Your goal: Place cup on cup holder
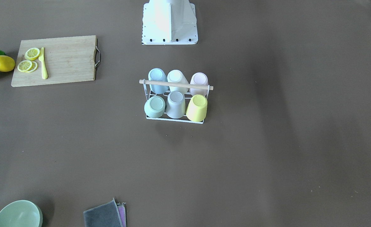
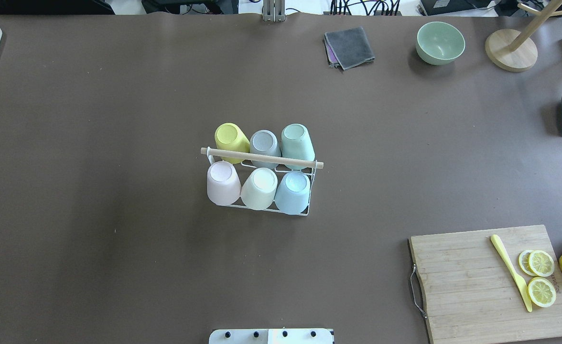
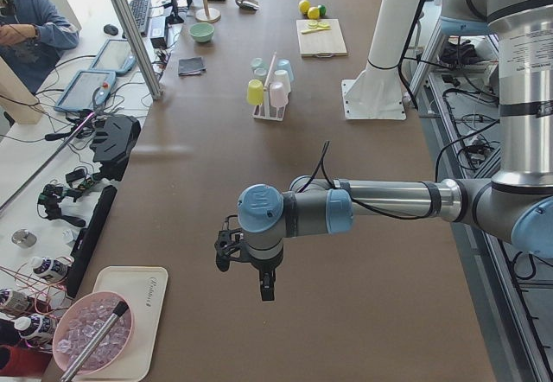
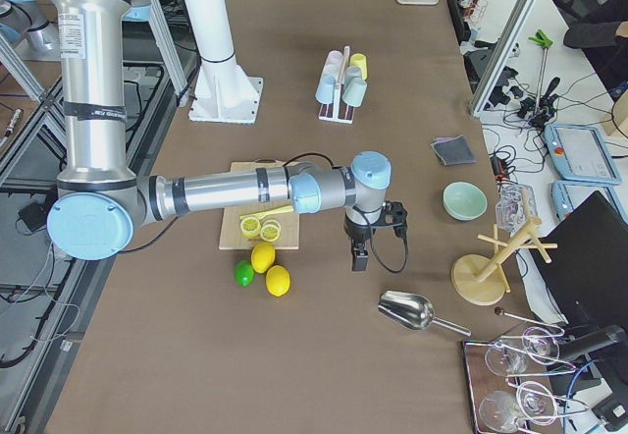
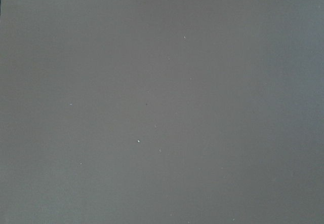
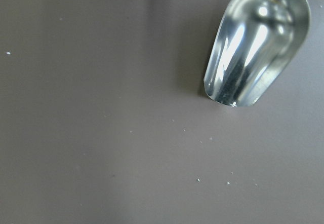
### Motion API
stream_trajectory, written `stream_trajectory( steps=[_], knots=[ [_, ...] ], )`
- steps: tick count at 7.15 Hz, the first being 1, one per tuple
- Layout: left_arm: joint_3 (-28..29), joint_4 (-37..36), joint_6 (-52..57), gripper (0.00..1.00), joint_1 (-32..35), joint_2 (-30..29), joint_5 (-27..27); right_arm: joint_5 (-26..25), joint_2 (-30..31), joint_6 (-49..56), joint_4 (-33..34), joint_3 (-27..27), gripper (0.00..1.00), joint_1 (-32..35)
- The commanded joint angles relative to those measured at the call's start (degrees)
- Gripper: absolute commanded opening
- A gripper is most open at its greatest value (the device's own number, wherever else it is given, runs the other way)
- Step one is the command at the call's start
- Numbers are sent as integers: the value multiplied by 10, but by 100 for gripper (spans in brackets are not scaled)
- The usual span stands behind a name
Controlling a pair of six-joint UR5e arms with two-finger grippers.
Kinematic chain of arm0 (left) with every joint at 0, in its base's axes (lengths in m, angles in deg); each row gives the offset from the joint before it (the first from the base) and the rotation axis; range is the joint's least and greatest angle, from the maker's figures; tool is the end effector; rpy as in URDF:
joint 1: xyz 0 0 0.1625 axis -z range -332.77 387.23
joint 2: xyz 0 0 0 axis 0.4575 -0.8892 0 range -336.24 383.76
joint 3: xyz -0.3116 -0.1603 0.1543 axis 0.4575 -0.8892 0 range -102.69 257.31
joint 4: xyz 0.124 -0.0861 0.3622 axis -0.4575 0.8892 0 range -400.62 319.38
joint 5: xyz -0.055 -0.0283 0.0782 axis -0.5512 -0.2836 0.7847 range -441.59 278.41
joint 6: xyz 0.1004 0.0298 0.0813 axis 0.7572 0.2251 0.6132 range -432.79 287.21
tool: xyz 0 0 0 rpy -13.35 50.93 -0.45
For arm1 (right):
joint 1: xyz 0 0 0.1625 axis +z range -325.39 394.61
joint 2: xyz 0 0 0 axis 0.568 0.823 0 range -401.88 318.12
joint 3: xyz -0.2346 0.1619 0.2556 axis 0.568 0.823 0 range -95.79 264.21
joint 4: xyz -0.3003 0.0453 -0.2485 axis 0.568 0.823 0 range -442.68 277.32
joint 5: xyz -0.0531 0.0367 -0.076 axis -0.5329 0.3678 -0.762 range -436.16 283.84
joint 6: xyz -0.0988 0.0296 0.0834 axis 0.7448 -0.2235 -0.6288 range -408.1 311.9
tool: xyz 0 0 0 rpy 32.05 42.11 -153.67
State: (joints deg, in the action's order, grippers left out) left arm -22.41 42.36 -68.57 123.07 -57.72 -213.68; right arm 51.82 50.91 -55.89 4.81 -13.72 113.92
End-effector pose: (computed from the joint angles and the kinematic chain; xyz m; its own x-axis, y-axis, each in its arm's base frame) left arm -0.0850 -0.3949 0.6414 0.7368 -0.0700 -0.6725 0.0473 0.9975 -0.0520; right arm -0.0349 -0.4632 0.6022 0.7772 -0.0926 0.6224 0.0793 0.9956 0.0491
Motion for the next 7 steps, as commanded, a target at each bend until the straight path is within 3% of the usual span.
stream_trajectory(
  steps=[1, 3, 7],
  knots=[
    [-3, -1, 2, 99, 3, 2, 0, 25, 33, 129, 47, 5, 100, 100],
    [-7, -1, 2, 99, 8, 3, 1, 25, 26, 183, 90, 1, 100, 144],
    [-14, -2, 3, 99, 11, 11, 1, 23, 20, 182, 91, -21, 100, 144]
  ],
)
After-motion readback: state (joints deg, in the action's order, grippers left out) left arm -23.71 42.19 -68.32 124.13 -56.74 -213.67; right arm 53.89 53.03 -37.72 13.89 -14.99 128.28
